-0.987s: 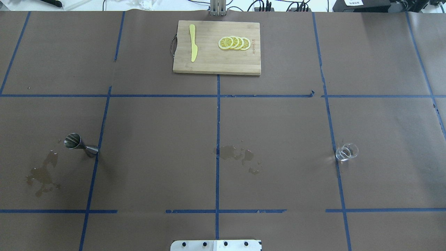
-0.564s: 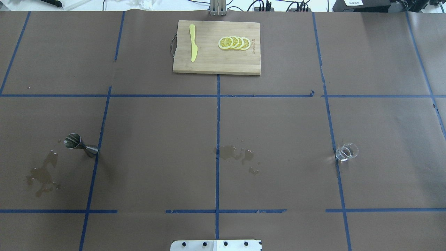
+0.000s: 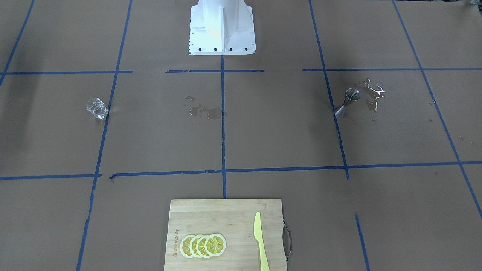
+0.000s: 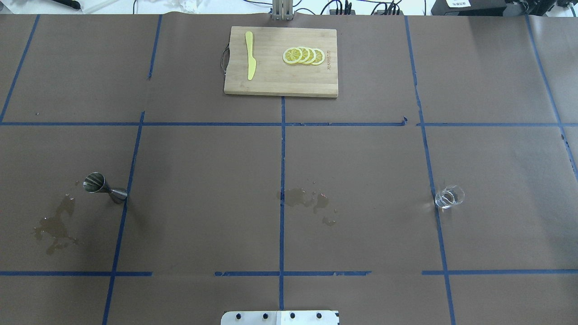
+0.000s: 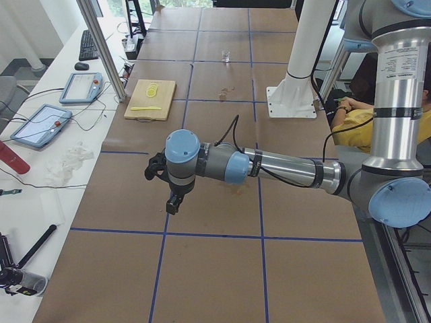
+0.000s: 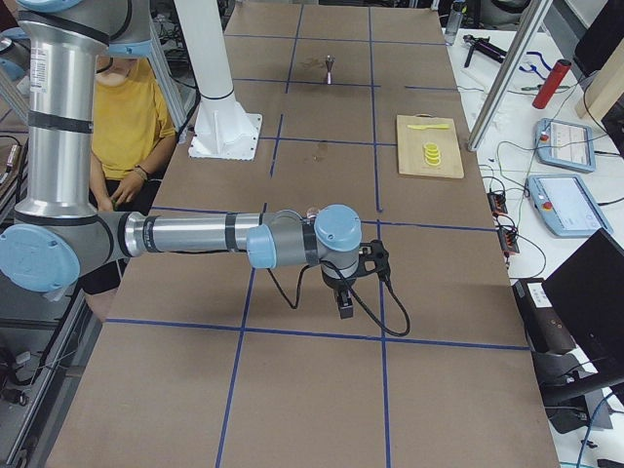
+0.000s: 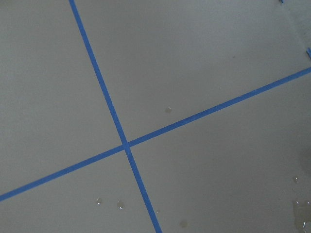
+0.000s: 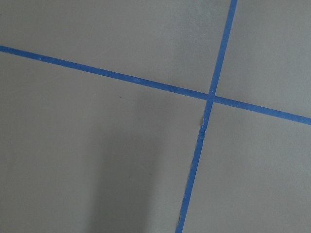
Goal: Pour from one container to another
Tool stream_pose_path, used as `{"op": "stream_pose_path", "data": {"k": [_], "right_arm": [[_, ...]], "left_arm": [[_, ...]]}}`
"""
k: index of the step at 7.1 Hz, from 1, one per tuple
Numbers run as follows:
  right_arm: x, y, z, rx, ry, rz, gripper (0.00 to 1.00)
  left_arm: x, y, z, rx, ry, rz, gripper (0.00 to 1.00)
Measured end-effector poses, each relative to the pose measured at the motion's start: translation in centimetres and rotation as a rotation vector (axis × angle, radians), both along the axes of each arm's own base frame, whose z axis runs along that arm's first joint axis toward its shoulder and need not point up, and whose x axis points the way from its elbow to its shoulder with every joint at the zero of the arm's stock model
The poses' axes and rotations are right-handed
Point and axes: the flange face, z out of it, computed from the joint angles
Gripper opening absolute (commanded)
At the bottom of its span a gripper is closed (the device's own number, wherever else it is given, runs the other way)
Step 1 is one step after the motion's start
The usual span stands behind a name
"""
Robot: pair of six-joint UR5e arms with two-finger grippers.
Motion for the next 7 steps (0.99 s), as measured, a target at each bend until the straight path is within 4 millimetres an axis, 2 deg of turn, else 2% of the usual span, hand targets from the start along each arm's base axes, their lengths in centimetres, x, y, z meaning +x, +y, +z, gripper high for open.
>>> {"op": "stream_pose_path", "data": {"k": [2, 4, 5, 6, 7], "right_arm": [[-0.3, 0.3, 0.0, 0.009, -0.011, -0.003, 1.0], [-0.8, 0.3, -0.2, 0.009, -0.027, -0.012, 1.0], [-1.0, 0.3, -0.3, 0.01, -0.03, -0.015, 1.0], [-1.1, 0.3, -0.3, 0.011, -0.031, -0.019, 1.0], [-1.3, 0.2, -0.4, 0.014, -0.03, -0.023, 1.0]], "left_arm": [[0.4, 0.8, 0.7, 0.032, 0.041, 0.009, 1.0], [2.3, 1.2, -0.7, 0.037, 0.132, -0.045, 1.0], [4.3, 1.2, -1.5, 0.056, 0.157, -0.114, 1.0], [8.0, 1.2, -2.6, 0.077, 0.184, -0.173, 1.0], [13.3, 1.5, -4.4, 0.085, 0.227, -0.204, 1.0]]}}
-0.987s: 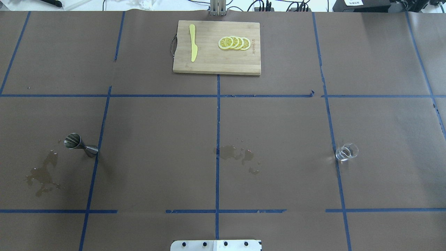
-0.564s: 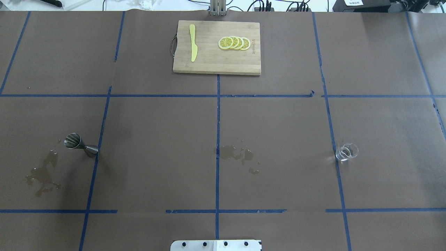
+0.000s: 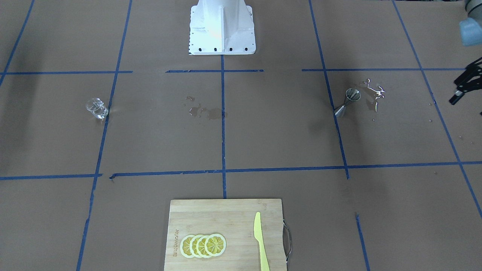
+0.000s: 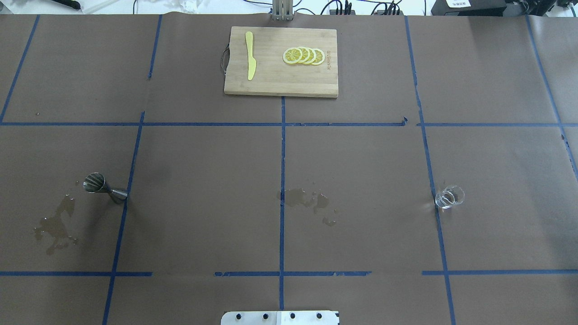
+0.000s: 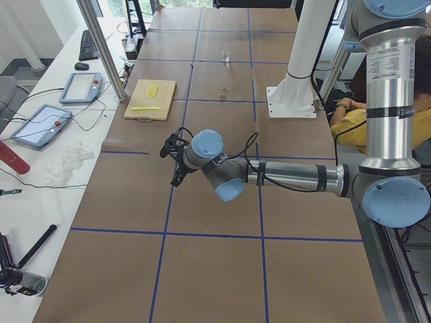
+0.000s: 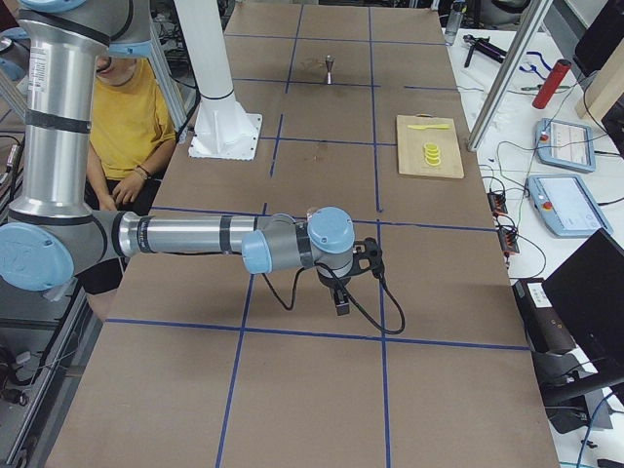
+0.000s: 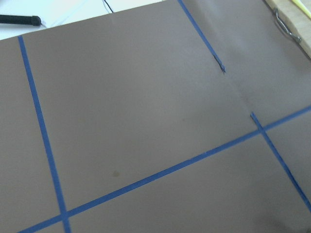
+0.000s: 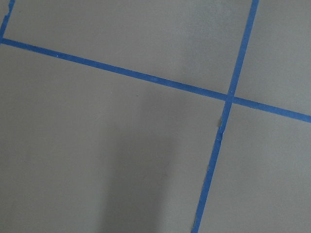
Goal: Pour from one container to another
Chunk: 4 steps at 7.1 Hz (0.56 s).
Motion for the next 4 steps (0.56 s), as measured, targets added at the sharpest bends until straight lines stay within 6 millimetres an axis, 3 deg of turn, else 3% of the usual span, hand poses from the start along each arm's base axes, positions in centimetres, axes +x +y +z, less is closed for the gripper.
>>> {"op": "stream_pose_path", "data": {"k": [1, 3, 4], "right_arm": [[-0.1, -0.1, 0.0, 0.003, 0.003, -0.002, 1.0], [-0.1, -0.4, -0.2, 0.007, 0.003, -0.003, 1.0], [-0.1, -0.5, -0.1, 0.006, 0.005, -0.003, 1.0]], "left_arm": [[5.2, 0.8, -2.8, -0.003, 0.052, -0.042, 0.99], [15.9, 5.0, -8.8, -0.038, 0.175, -0.157, 0.96], [18.6, 7.6, -10.7, -0.04, 0.218, -0.213, 0.93]]}}
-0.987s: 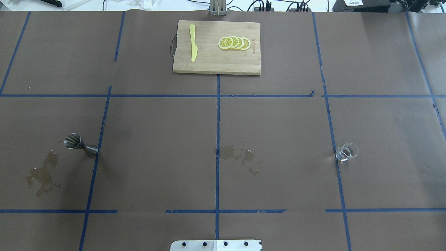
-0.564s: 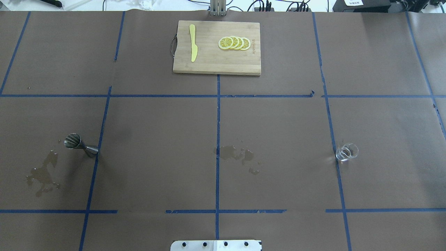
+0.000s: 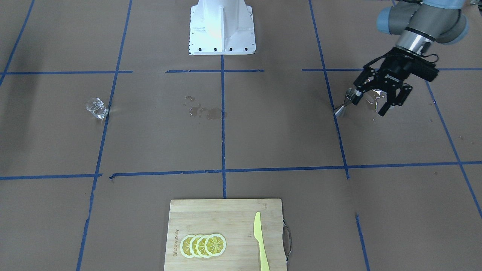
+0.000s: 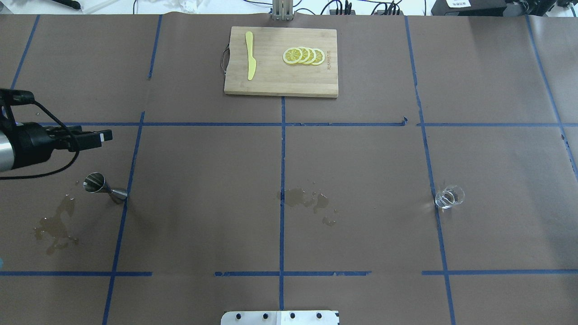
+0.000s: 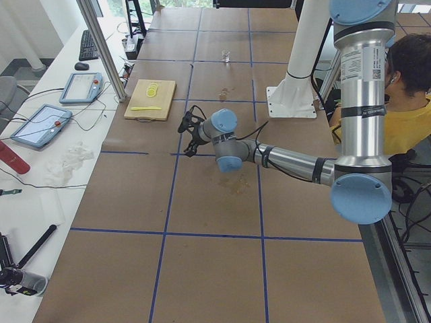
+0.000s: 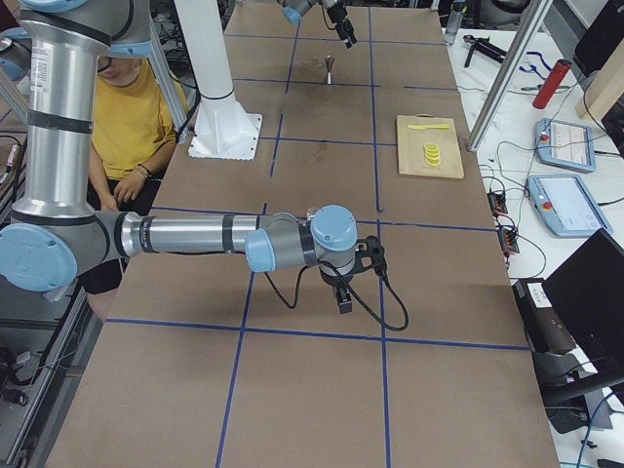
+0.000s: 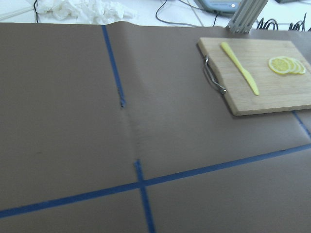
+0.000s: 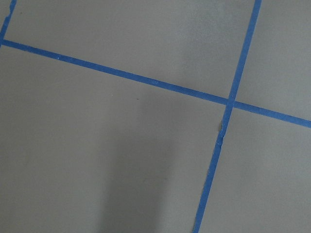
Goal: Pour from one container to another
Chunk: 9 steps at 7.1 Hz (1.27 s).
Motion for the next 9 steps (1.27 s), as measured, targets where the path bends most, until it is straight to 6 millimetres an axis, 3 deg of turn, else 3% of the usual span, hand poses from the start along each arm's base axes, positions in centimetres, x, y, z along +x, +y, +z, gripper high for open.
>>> {"op": "stream_pose_path", "data": {"k": [1, 2, 4, 6, 9], "right_arm": [[0.0, -0.2, 0.1, -0.001, 0.002, 0.0, 1.0], [-0.1, -0.3, 0.2, -0.002, 0.002, -0.002, 1.0], [-0.6, -0.3, 0.2, -0.004, 0.0, -0.013, 1.0], [-0.8, -0.3, 0.5, -0.008, 0.0, -0.018, 1.0], [-0.8, -0.4, 0.5, -0.009, 0.001, -0.019, 1.0]], "left_arm": [[0.8, 2.5, -0.7, 0.005, 0.008, -0.077, 0.93], [1.6, 5.3, 0.1, 0.025, -0.029, -0.183, 0.98], [2.9, 10.8, 2.7, 0.051, -0.058, -0.352, 0.99], [4.1, 15.3, 7.2, 0.027, -0.022, -0.417, 0.99], [9.0, 18.2, 9.5, 0.09, -0.01, -0.472, 0.99]]}}
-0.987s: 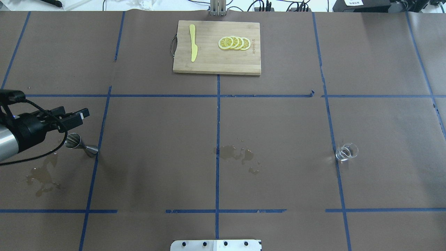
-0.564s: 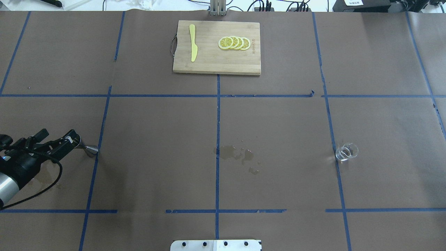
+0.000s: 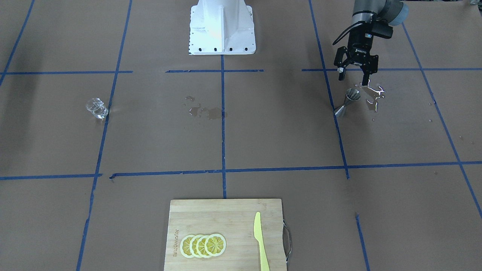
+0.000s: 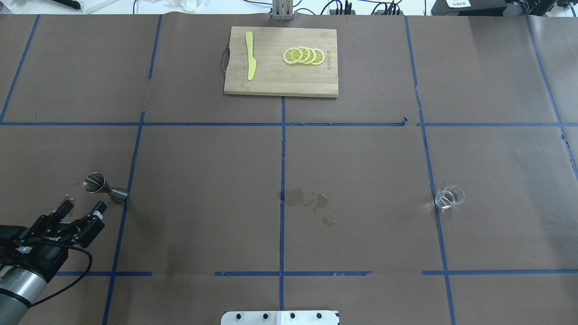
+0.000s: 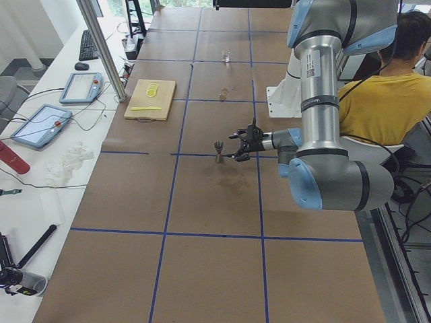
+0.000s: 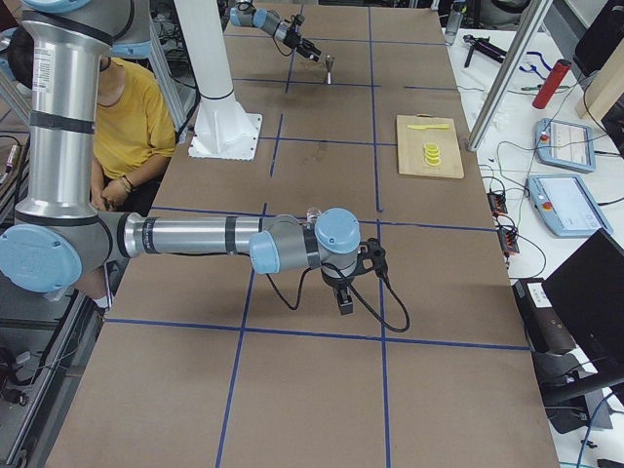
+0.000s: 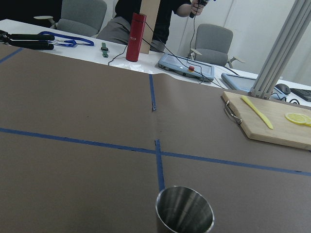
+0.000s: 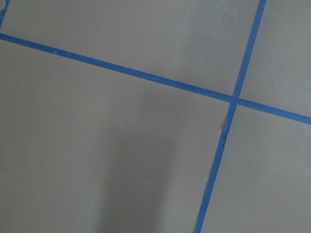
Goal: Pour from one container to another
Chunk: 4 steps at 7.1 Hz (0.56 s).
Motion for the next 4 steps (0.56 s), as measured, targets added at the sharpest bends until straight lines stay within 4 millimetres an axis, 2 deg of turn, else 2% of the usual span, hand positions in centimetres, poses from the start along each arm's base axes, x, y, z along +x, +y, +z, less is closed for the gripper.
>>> {"op": "stream_pose_path", "data": {"k": [4], "right_arm": [[0.0, 0.0, 0.1, -0.002, 0.002, 0.0, 1.0]], "left_arm": [[4.4, 0.5, 1.5, 0.095, -0.147, -0.033, 0.98]]}}
